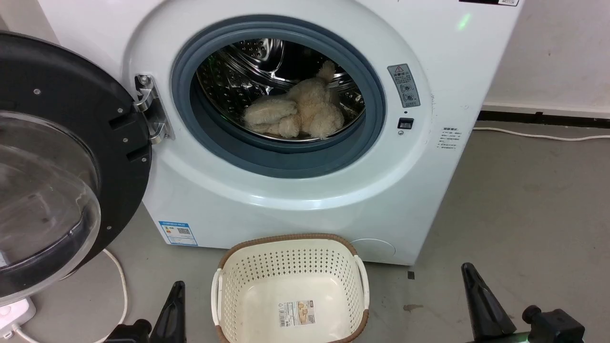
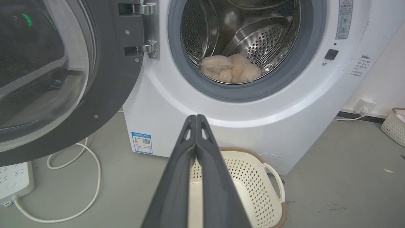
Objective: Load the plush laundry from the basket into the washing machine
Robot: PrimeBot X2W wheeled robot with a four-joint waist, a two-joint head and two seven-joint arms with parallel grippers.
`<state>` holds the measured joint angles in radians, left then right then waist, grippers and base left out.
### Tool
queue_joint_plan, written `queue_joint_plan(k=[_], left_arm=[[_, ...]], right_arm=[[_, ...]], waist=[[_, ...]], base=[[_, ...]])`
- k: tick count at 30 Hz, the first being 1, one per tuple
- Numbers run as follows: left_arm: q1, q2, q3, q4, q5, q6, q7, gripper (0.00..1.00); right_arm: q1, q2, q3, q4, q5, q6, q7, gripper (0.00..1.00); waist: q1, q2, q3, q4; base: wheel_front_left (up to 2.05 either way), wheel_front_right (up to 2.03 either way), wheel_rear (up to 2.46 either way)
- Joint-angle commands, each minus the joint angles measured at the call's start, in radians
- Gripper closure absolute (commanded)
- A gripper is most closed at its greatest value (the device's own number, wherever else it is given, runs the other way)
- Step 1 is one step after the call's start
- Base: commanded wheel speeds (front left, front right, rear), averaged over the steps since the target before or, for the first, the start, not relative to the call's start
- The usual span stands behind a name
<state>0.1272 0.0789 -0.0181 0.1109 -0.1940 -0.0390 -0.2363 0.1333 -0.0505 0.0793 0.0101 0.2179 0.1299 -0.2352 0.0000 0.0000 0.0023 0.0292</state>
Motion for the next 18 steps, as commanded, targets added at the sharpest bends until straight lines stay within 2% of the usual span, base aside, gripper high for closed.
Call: queue_joint_plan(k=[1, 18], left_arm=[[-0.010, -0.003, 0.001, -0.007, 0.010, 0.002, 0.007, 1.00], [-0.027, -0.006, 0.004, -0.022, 0.036, 0.008, 0.040, 1.00]], right_arm=[[-0.013, 0.000, -0.003, -0.001, -0.013, 0.000, 0.005, 1.00], [-0.030, 0.000, -0.014, -0.002, -0.042, 0.000, 0.038, 1.00]], waist=[[0.0000, 0.0000, 0.000, 0.000], [0.0000, 0.0000, 0.000, -0.005]], base=[[0.00, 0.00, 0.00], [0.00, 0.00, 0.00]])
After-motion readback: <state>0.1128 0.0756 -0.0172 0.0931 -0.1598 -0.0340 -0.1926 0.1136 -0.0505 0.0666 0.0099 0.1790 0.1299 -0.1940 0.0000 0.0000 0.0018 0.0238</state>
